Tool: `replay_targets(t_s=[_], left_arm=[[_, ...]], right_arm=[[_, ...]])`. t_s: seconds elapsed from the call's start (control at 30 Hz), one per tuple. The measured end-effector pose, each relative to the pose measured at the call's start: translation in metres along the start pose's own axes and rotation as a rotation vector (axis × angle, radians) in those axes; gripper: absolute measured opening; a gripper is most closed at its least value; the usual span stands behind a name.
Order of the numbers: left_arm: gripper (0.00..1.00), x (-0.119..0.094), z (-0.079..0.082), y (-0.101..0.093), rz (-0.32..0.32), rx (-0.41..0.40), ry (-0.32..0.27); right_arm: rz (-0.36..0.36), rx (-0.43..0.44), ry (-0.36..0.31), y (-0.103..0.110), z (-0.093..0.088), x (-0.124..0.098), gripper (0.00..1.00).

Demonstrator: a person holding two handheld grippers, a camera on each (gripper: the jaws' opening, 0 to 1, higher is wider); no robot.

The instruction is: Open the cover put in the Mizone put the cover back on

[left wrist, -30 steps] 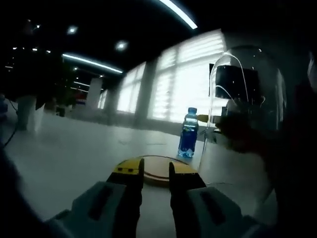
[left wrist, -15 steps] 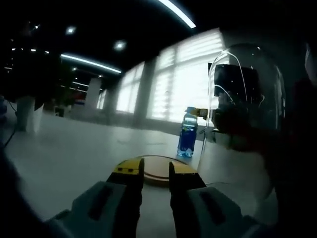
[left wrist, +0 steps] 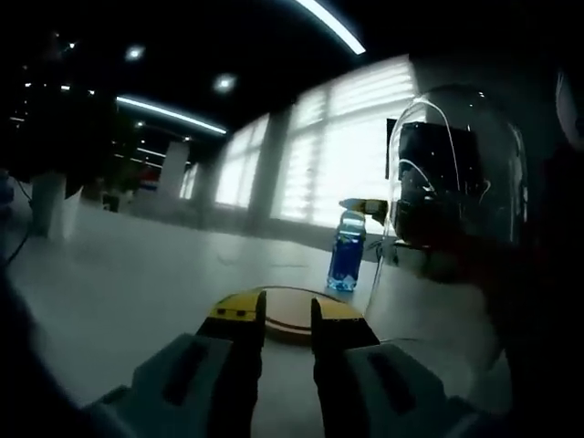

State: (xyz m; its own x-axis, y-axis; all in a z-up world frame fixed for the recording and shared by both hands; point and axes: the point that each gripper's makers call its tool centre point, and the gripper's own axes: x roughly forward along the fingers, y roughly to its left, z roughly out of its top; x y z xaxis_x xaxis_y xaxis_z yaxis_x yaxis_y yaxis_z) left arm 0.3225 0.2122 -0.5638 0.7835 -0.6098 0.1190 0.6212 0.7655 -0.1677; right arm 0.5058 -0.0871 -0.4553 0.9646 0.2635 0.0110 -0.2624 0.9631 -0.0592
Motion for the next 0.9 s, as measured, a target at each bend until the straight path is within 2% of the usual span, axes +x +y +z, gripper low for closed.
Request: replay_targets(t_s=[0.9], left_arm=[[0.15, 0.0012, -0.0068, 0.0027, 0.02, 0.014, 0.031]], right_arm=[[-0.015, 0.02, -0.054, -0.0014, 0.0018, 0.0006, 0.24]])
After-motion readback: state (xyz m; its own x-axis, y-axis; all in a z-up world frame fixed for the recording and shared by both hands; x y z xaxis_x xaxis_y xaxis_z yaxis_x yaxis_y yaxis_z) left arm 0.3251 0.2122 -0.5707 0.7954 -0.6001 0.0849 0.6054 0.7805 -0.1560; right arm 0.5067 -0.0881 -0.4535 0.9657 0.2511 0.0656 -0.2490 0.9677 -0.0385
